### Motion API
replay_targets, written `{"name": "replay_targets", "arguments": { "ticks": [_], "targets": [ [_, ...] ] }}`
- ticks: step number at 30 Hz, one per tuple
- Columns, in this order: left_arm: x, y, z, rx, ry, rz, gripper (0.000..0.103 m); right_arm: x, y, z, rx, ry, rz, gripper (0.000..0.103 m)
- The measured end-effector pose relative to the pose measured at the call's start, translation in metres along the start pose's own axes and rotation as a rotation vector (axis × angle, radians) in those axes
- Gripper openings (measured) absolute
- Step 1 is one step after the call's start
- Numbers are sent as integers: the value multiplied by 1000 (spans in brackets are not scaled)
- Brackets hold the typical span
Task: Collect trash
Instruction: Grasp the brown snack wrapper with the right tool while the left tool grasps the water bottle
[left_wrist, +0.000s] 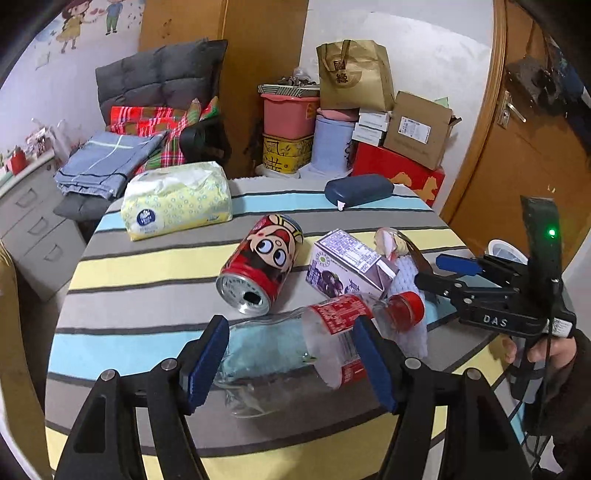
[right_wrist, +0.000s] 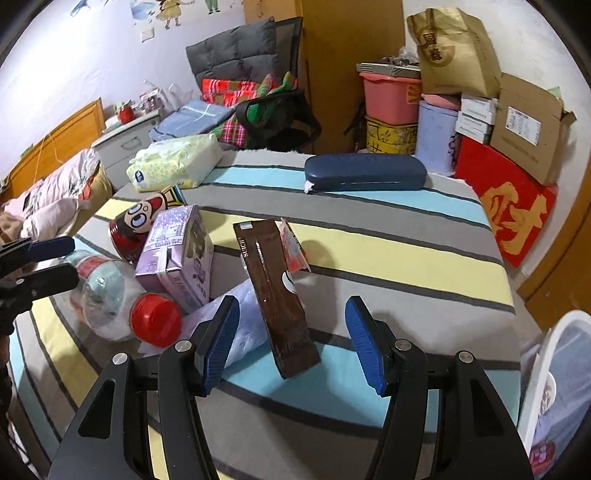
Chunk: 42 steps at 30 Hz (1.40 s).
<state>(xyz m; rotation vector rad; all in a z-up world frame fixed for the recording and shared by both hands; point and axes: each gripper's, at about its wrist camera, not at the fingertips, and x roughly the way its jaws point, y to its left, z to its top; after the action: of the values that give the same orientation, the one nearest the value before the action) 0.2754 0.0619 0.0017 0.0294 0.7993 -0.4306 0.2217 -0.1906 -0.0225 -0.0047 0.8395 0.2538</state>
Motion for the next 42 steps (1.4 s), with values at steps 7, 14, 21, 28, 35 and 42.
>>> {"name": "replay_targets", "arguments": {
  "ticks": [7,14,21,28,35,42],
  "targets": [
    [-13,-22,-16,48,27,-49,69,-2,-9,-1,54,15,43,54],
    [-22,-47,-30,74,55,-98,69,-6,-8,-6,39,30,60,25],
    [-32,-77,-29,177,56,-105,69,-13,-17,-11,31,54,39,9],
    [-15,-101,-6,309,54,-73,70,-21,-33,-13,63,47,45,9],
    [22,-110,-12,386,168,-27,70,-20,-38,-6,74,-6,76,49],
    [25,-92,-16,294,177,-42,70,2,-36,1,88,31,121,56]
  ]
}}
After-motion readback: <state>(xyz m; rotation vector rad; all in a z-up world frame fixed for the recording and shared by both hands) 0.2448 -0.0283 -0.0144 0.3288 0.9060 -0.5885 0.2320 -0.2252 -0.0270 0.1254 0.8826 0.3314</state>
